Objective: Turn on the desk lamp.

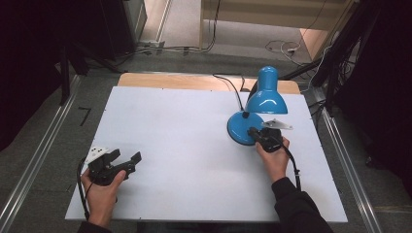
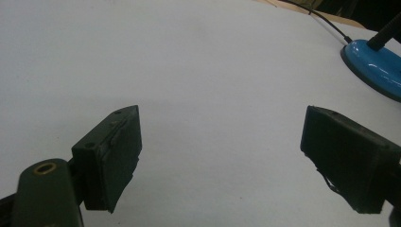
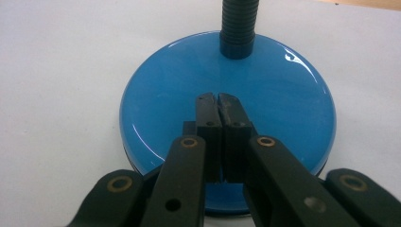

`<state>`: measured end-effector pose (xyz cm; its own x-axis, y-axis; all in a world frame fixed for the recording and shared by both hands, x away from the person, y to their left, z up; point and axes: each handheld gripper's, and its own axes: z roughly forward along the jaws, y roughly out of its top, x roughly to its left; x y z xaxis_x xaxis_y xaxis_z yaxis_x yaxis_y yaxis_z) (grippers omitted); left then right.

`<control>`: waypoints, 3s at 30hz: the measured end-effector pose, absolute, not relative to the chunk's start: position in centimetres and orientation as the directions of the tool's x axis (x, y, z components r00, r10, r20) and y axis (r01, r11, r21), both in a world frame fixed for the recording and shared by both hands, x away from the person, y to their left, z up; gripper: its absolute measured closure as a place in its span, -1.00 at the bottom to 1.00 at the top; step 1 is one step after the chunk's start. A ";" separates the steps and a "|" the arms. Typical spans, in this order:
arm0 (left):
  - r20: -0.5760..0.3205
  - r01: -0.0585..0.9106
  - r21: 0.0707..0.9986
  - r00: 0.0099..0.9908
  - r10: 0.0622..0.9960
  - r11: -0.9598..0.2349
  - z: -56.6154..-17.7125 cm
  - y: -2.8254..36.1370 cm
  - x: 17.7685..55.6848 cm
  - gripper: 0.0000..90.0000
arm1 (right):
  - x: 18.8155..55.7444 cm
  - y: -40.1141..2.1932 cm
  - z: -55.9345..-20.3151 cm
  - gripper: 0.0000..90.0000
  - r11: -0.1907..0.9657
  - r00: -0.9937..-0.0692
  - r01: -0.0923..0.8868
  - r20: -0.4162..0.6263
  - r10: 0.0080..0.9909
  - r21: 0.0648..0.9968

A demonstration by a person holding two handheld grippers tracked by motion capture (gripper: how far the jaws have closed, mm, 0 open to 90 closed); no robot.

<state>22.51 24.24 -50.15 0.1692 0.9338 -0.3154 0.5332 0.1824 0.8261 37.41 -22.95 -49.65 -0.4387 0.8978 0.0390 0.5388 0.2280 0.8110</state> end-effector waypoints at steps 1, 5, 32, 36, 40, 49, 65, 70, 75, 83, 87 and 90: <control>-0.315 0.533 0.826 0.169 0.934 0.182 -50.2 24.2 22.5 -0.69 | 37.4 -22.9 -49.6 0.92 0.228 -0.438 0.539 0.038 0.898 0.811; -0.315 0.533 0.826 0.168 0.934 0.183 -50.2 24.2 22.5 -0.69 | 37.4 -22.9 -49.6 0.94 0.238 -0.439 0.534 0.025 0.898 0.811; -0.314 0.532 0.827 0.170 0.934 0.181 -50.1 24.2 22.5 -0.69 | 37.0 -22.6 -49.6 0.95 0.257 -0.450 0.541 0.018 0.893 0.801; -0.315 0.528 0.829 0.169 0.934 0.184 -50.1 24.3 22.5 -0.69 | 37.0 -22.7 -49.6 0.93 0.244 -0.446 0.547 0.033 0.894 0.801; -0.315 0.529 0.829 0.169 0.934 0.184 -50.1 24.3 22.5 -0.69 | 37.0 -22.9 -49.5 0.89 0.235 -0.450 0.556 0.052 0.891 0.797; -0.315 0.529 0.829 0.171 0.934 0.183 -50.1 24.3 22.5 -0.69 | 36.9 -23.2 -49.0 0.64 0.200 -0.456 0.555 0.094 0.885 0.807; -0.317 0.527 0.830 0.172 0.933 0.185 -50.1 24.3 22.5 -0.69 | 36.3 -23.8 -48.6 0.30 0.185 -0.457 0.561 0.116 0.882 0.807; -0.316 0.528 0.829 0.172 0.933 0.184 -50.1 24.3 22.4 -0.69 | 36.0 -24.0 -48.5 0.20 0.189 -0.461 0.566 0.119 0.879 0.802; -0.316 0.528 0.829 0.172 0.933 0.183 -50.1 24.3 22.4 -0.69 | 35.9 -24.2 -48.5 0.08 0.190 -0.461 0.569 0.119 0.879 0.800; -0.314 0.529 0.829 0.171 0.934 0.182 -50.1 24.3 22.5 -0.69 | 35.6 -24.4 -48.5 -0.13 0.194 -0.462 0.577 0.120 0.879 0.793; -0.316 0.528 0.829 0.172 0.933 0.184 -50.1 24.3 22.4 -0.69 | 35.1 -24.6 -48.3 -0.17 0.199 -0.469 0.572 0.118 0.875 0.795; -0.317 0.528 0.829 0.172 0.933 0.184 -50.0 24.3 22.4 -0.69 | 34.7 -24.8 -48.0 -0.19 0.192 -0.473 0.566 0.125 0.872 0.802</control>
<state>22.39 24.35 -50.05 0.1723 0.9327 -0.3170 0.5284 0.1841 0.8288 34.73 -24.77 -47.96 -0.4732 0.8720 0.1254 0.5660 0.1919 0.8018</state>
